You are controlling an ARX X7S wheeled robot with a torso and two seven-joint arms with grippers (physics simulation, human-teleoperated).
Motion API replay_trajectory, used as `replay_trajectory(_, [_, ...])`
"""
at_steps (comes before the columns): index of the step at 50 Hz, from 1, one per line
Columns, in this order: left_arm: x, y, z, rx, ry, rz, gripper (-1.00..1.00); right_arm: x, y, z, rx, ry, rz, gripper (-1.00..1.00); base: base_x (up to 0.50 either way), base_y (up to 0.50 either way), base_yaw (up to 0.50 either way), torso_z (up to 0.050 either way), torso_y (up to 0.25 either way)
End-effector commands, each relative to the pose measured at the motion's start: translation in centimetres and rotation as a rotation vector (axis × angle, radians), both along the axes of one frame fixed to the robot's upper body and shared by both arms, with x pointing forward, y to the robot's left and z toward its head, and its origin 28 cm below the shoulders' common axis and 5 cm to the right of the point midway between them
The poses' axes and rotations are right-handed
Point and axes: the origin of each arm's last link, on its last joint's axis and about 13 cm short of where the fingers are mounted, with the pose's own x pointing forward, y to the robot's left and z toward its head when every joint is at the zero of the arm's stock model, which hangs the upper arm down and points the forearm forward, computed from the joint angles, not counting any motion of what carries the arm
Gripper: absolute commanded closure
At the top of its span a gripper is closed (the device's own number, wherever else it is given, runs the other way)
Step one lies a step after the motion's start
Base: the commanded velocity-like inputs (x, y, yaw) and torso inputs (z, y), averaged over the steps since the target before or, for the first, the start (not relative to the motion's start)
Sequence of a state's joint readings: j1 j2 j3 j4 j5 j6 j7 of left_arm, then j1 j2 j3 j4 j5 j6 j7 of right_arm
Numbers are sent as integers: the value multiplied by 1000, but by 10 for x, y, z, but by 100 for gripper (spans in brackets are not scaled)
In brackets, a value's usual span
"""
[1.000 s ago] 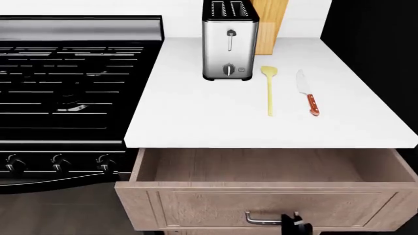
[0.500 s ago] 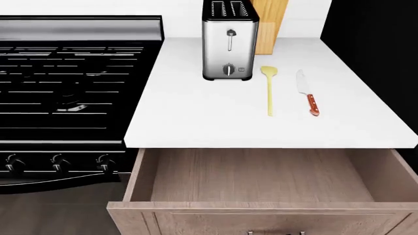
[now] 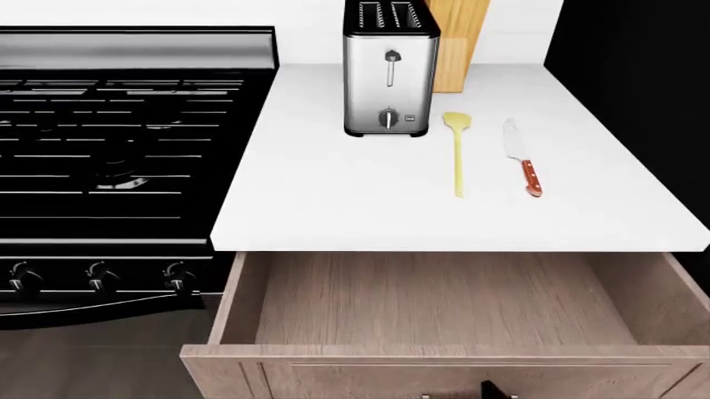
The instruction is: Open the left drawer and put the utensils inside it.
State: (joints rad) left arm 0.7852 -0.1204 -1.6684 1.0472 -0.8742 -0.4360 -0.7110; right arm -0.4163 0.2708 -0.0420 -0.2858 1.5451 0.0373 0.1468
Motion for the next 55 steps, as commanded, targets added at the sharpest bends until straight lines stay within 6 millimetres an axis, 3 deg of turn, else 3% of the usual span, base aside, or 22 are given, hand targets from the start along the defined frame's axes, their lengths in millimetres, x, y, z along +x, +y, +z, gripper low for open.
replay_trajectory(1, [0, 0, 0, 0, 1, 0, -100, 4, 1, 13, 12, -128, 13, -100, 0, 0, 0, 0, 0])
replay_trajectory(10, [0, 0, 0, 0, 0, 0, -100, 3, -2, 15, 16, -129, -18, -100, 0, 0, 0, 2, 2])
replay_trajectory(20, [1, 0, -1, 0, 1, -1, -100, 5, -10, 12, 58, -51, -201, -100, 0, 0, 0, 0, 1])
replay_trajectory(34, [-1, 0, 1, 0, -2, -2, -100, 2, -10, 13, 65, -32, -227, -100, 0, 0, 0, 0, 1])
replay_trajectory(41, [0, 0, 1, -1, 0, -3, -100, -5, -9, 19, 27, -53, -228, -100, 0, 0, 0, 0, 0])
replay_trajectory(55, [-2, 1, 4, -1, -6, -2, -100, -16, -17, 52, -54, -185, -287, -100, 0, 0, 0, 1, 0])
